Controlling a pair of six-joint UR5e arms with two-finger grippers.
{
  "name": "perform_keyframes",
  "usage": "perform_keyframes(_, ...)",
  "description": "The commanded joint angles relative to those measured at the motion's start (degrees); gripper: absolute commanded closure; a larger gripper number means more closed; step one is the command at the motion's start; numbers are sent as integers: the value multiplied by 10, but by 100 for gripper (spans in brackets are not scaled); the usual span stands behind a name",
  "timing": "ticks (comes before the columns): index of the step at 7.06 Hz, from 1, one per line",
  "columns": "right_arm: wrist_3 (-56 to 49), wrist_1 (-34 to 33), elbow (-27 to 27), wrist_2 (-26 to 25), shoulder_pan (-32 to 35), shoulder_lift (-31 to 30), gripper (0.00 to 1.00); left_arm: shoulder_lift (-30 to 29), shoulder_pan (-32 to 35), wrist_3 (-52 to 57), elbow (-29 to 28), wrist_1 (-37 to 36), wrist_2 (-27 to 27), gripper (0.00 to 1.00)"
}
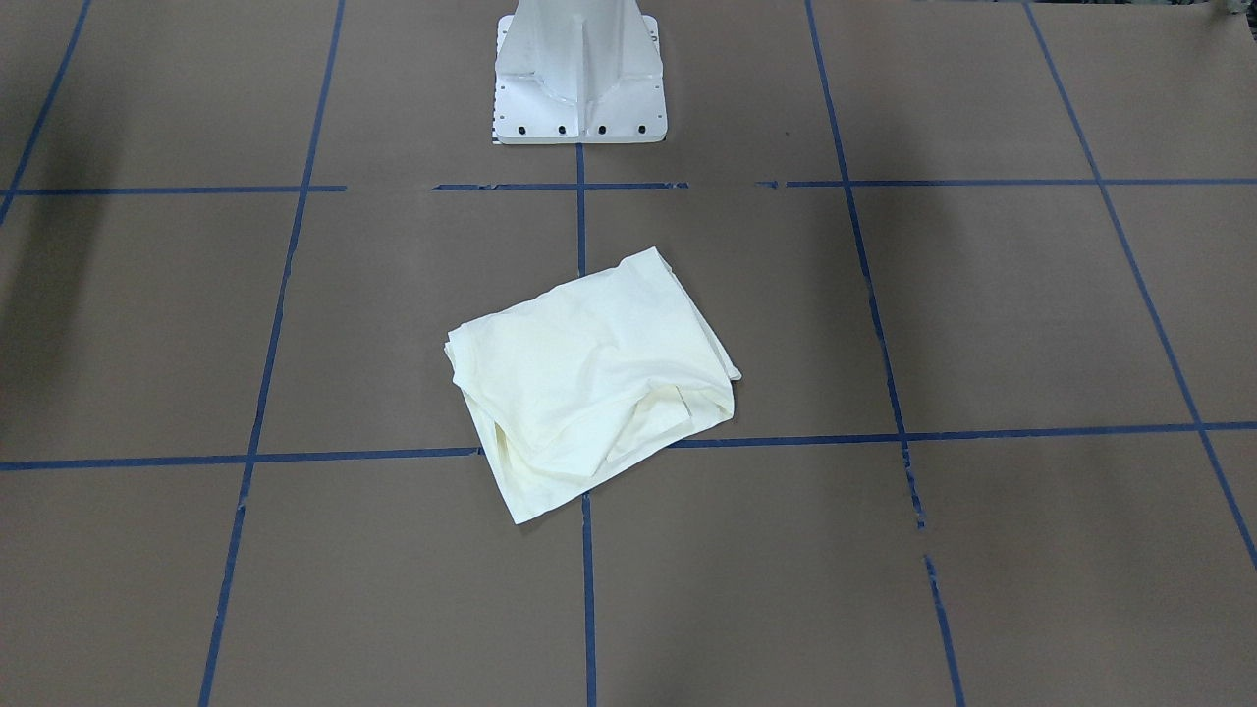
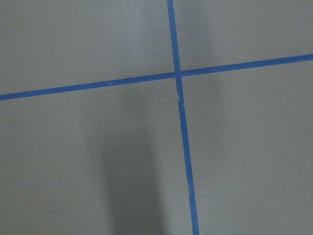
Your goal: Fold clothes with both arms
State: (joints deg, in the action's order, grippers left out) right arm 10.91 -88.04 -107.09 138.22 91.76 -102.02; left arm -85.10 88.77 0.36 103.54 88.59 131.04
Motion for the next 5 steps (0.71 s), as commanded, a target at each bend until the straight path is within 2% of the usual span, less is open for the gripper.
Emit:
perform_keyframes(1,-1,0,2,-1,0,-1,0,-1,0,0,0,0,0,0)
perform_keyframes(5,-4,0,21,-10,-1,-5,0,-1,0,0,-1,0,-1,0)
